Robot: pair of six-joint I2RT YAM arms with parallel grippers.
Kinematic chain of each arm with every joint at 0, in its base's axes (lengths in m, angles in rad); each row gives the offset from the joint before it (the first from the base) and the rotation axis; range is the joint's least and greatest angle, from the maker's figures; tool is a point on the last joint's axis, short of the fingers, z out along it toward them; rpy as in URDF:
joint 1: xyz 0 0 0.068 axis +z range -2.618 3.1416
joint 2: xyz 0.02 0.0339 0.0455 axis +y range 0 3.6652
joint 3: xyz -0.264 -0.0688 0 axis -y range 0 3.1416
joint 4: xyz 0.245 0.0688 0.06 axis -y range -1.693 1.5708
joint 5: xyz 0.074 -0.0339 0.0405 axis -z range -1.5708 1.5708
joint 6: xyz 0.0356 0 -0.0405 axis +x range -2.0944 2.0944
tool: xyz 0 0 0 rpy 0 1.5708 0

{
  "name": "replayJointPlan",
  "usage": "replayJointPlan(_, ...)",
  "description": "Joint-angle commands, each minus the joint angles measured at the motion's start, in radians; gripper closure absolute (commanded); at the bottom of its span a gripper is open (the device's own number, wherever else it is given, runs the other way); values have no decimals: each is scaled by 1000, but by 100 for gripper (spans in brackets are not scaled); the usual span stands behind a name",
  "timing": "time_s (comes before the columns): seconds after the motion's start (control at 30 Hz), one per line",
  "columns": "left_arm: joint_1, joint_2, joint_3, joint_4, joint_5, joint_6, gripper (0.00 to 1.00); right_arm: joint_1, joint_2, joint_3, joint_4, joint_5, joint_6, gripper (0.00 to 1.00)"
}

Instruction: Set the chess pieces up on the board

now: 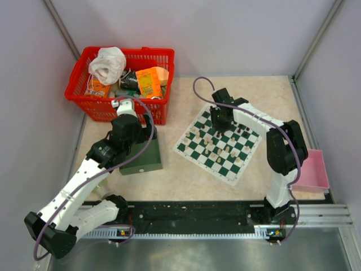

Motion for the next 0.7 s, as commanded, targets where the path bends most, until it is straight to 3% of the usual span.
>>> replayJointPlan(0.0,7,-9,-6,21,-6,-4,1,8,43,42,28,32,19,59)
replayJointPlan(0.67,8,8,-9,32,-2,-7,1,8,112,82,35,57,9,65)
